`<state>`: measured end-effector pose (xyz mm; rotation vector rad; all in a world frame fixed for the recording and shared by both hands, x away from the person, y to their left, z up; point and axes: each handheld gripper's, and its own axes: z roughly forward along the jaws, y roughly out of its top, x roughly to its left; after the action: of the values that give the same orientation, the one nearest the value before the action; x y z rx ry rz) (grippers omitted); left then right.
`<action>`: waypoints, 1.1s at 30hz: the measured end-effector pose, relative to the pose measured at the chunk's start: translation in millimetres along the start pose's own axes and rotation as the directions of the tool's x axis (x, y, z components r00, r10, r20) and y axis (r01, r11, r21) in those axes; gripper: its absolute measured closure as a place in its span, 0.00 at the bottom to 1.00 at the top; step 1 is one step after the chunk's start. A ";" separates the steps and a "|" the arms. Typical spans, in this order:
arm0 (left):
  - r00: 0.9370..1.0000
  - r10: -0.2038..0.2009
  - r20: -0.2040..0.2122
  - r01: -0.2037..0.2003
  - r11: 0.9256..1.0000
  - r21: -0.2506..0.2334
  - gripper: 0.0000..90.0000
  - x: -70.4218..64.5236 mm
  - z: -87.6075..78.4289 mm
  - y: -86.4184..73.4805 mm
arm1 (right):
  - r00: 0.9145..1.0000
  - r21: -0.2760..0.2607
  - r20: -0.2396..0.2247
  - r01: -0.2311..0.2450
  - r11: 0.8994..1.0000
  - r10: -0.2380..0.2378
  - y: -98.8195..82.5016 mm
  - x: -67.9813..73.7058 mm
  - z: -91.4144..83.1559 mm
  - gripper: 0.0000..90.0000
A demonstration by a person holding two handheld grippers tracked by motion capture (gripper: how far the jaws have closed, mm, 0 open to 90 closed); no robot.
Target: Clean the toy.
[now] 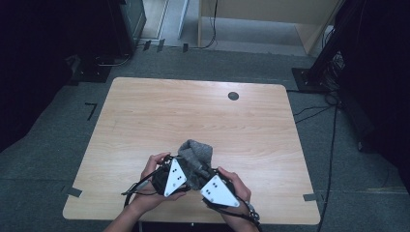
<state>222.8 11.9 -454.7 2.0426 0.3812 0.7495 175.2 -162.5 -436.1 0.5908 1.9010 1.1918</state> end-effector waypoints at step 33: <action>1.000 0.022 -0.008 -0.022 1.000 0.003 0.38 11.7 5.7 14.1 | 0.994 0.083 -0.009 -0.107 0.991 0.108 17.9 -28.0 11.0 0.85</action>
<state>235.1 6.6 -441.0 2.0495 0.3653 0.7710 199.8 -169.1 -412.1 0.7396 1.9578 1.1922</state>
